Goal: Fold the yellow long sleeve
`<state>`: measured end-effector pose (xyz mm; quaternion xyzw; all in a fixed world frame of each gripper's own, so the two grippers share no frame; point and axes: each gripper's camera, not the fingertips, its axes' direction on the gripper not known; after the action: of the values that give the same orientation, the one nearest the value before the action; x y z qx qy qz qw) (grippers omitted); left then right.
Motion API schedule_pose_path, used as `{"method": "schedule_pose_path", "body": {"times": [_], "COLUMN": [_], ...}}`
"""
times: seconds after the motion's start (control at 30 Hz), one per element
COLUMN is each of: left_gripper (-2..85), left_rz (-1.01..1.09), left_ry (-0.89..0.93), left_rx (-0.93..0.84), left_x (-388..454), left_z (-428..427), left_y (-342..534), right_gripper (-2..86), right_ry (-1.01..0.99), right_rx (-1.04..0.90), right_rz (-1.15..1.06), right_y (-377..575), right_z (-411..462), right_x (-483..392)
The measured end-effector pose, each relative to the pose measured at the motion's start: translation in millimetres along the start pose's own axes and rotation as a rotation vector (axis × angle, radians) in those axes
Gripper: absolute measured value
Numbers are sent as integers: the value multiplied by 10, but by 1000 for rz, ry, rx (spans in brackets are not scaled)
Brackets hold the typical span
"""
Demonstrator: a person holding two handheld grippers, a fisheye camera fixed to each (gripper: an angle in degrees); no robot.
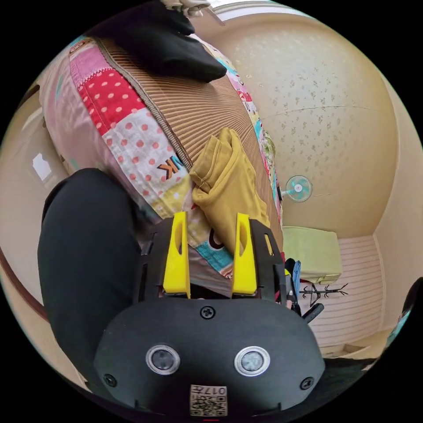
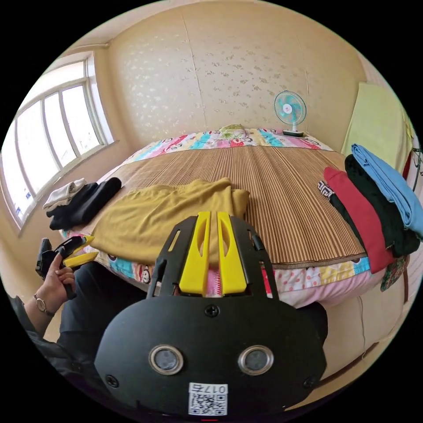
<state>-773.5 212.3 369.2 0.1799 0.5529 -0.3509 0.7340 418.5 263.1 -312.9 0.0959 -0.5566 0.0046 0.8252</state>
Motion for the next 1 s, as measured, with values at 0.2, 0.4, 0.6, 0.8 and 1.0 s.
{"method": "schedule_pose_path", "body": {"times": [0.2, 0.4, 0.6, 0.8, 1.0], "left_gripper": [102, 56, 52, 66, 84], "left_rz": [-63, 52, 569, 1019, 985], "left_ry": [-55, -90, -25, 52, 42], "left_rx": [24, 56, -23, -345, -352], "left_x": [-81, 490, 2247, 3217, 2905], "left_z": [154, 255, 893, 2092, 2212], "left_y": [-126, -56, 440, 1924, 2319], "right_gripper": [7, 4, 5, 8, 30], "right_ry": [120, 40, 20, -24, -274], "right_rx": [-292, -270, -270, -298, -352], "right_rz": [-96, -103, -120, -147, 76], "right_y": [84, 233, 106, -108, -147], "right_z": [809, 834, 759, 498, -97], "right_x": [25, 351, 591, 1011, 2023]}}
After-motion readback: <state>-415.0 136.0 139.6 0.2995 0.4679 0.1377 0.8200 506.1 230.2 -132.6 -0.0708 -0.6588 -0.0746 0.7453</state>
